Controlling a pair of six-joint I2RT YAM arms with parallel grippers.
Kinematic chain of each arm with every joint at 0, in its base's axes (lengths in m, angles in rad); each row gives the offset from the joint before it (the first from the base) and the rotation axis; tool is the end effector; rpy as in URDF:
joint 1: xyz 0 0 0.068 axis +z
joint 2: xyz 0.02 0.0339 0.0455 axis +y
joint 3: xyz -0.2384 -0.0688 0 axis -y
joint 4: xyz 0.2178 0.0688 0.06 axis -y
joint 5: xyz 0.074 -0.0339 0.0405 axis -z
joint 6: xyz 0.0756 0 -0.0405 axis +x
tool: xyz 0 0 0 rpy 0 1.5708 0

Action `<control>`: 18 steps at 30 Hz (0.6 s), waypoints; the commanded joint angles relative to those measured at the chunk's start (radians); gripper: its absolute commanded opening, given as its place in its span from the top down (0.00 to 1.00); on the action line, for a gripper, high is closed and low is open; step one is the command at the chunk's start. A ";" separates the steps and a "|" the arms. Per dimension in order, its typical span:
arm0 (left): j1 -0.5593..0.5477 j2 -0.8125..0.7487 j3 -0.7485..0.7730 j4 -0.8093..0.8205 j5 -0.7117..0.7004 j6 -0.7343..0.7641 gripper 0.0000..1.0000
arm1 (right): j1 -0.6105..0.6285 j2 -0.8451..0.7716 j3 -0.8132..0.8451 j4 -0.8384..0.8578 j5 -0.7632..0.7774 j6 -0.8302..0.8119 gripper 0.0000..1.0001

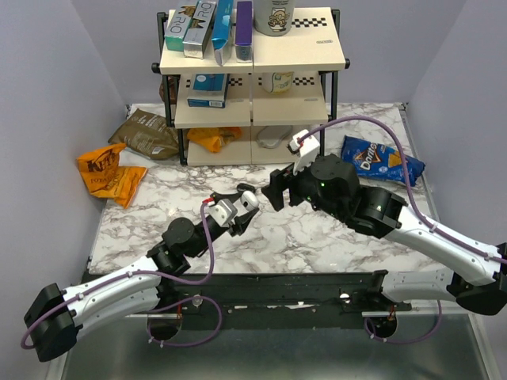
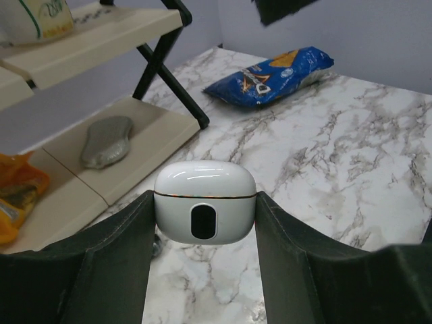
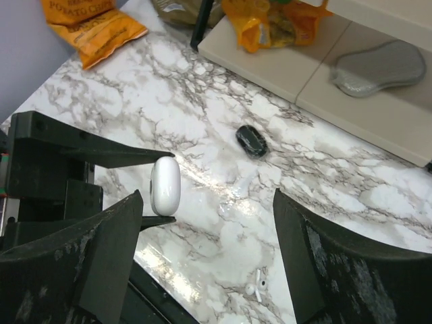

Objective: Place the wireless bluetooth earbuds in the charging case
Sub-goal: Open the charging case.

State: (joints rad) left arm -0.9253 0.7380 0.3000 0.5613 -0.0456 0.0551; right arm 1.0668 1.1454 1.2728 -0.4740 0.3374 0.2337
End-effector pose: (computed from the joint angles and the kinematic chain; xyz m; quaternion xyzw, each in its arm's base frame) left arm 0.1319 -0.1694 0.2542 0.2966 0.5921 -0.3021 0.6857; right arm 0.1507 0.2215 0.3685 -0.2382 0.7769 0.2335 0.5340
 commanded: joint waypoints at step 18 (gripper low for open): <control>-0.017 -0.068 0.019 0.029 0.070 0.160 1.00 | -0.002 0.181 0.100 -0.008 -0.180 -0.001 0.17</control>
State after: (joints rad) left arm -0.9318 0.6884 0.3008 0.5789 -0.0151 0.1989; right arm 1.0668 1.3029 1.3373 -0.4805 0.1654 0.2203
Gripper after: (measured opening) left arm 0.623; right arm 0.837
